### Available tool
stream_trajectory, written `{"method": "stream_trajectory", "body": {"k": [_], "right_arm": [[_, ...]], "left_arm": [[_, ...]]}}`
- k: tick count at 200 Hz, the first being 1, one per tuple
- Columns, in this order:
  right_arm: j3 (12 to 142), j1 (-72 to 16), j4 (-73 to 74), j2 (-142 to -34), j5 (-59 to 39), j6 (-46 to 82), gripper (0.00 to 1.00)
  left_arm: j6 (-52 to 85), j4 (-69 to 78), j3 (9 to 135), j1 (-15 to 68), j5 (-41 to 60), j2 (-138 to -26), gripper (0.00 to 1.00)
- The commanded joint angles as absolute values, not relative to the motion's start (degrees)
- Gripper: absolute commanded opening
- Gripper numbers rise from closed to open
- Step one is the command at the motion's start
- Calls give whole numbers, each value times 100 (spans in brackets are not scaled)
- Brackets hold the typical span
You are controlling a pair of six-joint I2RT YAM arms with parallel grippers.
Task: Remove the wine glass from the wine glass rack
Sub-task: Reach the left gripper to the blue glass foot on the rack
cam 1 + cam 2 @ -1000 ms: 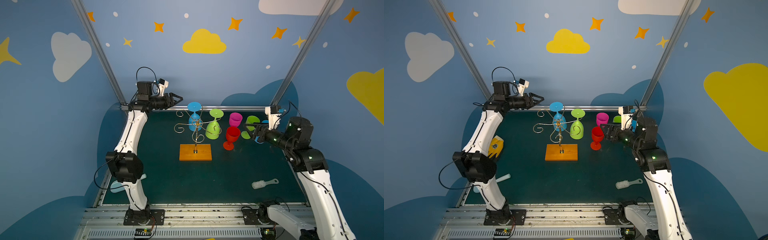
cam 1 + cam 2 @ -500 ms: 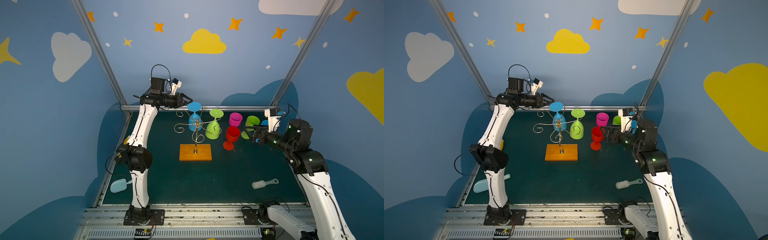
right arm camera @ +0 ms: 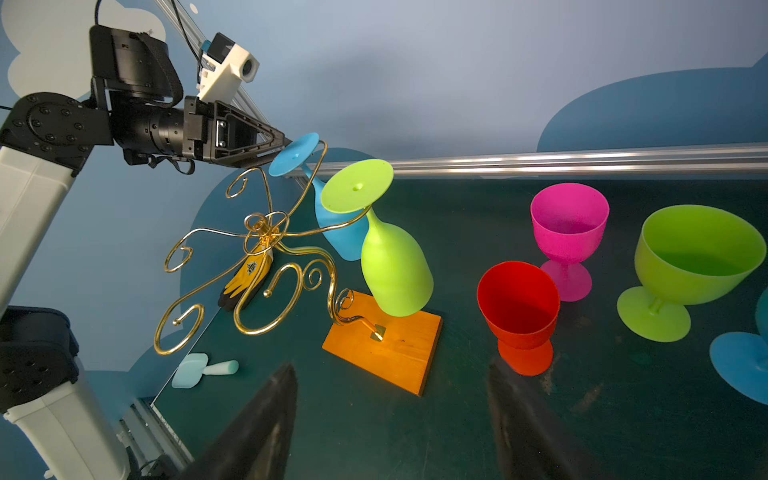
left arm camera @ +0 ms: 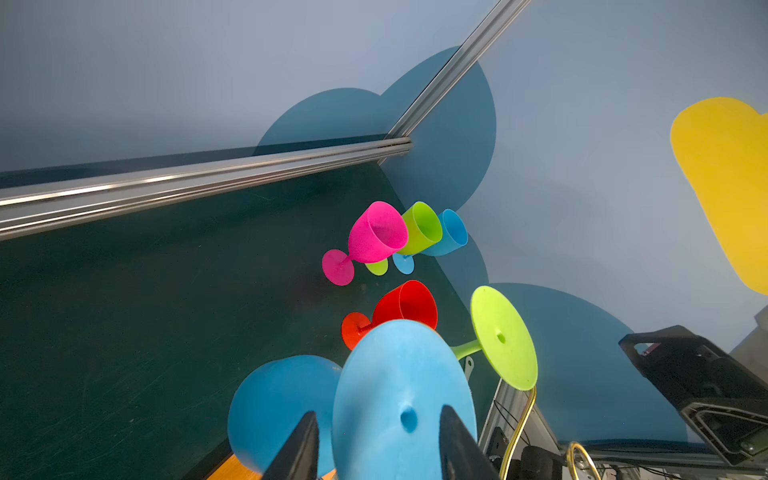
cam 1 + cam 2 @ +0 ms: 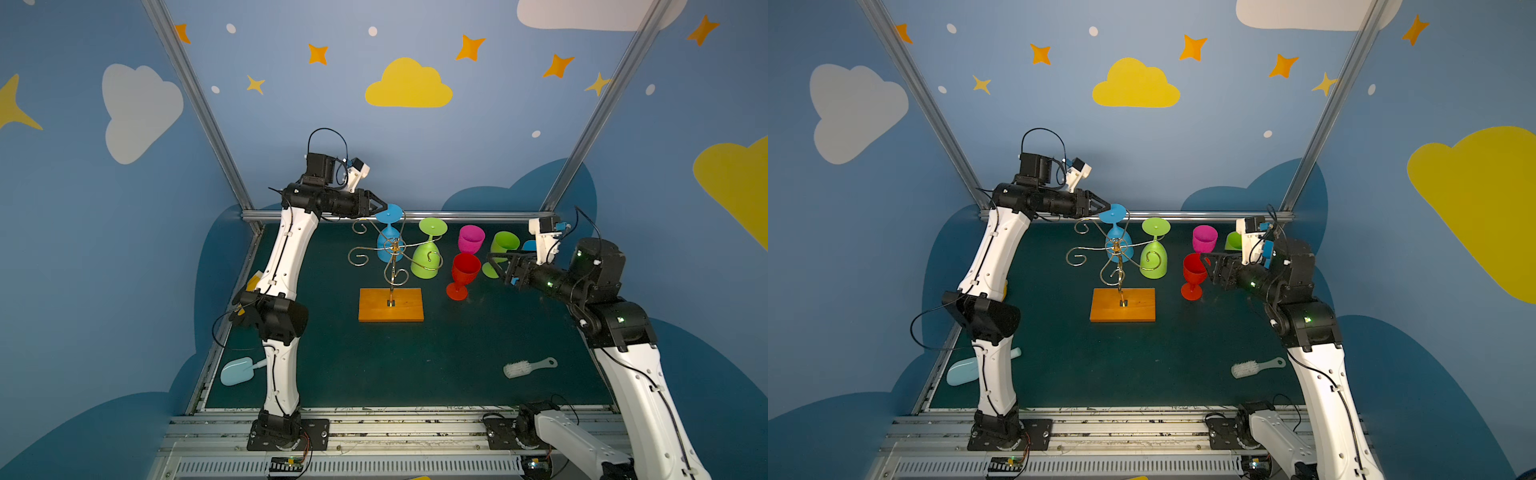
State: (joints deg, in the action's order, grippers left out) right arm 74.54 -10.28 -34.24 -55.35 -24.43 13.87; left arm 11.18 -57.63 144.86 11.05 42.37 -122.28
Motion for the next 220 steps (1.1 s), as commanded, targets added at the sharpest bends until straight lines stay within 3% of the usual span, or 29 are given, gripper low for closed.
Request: {"method": "stream_trajectory", "body": {"k": [1,140,220], "right_arm": [[7383,-1053,-3383,-5443,-2360,1327,72],[7299,-1048,-3314,-5230,-2163,1352,72],[7255,-1054,-3331,-5177,-2093,1319,72]], "left_arm": [[806,-6108,14665,1141,4109,-12375,45],[769,-6083,14739,1151,4069,-12318,16],[902,-5985,14741,1143,4199,-12289,7]]}}
